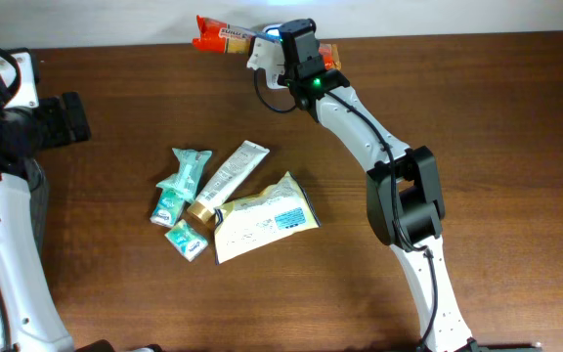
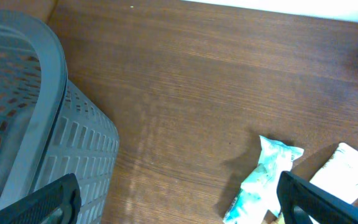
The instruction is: Scan the item barcode
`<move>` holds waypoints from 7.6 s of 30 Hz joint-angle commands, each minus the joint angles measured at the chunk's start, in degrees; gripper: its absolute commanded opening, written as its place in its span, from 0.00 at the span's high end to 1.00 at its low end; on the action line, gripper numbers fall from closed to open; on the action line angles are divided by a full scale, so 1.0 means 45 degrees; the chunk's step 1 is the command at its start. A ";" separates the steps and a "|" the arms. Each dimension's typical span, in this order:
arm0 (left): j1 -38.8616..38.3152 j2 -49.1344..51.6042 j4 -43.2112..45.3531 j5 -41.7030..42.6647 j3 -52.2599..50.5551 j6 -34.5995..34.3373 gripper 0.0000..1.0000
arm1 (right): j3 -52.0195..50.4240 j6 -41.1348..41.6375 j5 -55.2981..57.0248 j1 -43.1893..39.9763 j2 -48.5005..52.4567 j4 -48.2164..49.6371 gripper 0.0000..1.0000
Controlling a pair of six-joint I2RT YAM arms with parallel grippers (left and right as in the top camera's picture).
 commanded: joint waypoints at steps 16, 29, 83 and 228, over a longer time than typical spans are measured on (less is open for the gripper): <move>0.0058 -0.0053 0.0015 -0.0029 0.0058 -0.0112 0.01 | 0.0471 1.0360 -0.2866 0.0549 -0.6781 -0.9962 0.96; 0.0058 -0.0053 0.0015 -0.0029 0.0058 -0.0112 0.01 | -0.5047 1.6062 -0.0039 -0.6494 -0.6844 -1.5358 0.96; 0.0058 -0.0053 0.0015 -0.0029 0.0058 -0.0112 0.01 | -0.6834 1.4931 -1.1264 0.0160 -0.3133 -0.9670 0.96; 0.0044 -0.0049 -0.0063 -0.0029 0.0058 -0.0112 0.01 | -0.2754 1.2837 -0.7563 -0.3701 -0.7499 -1.7393 0.01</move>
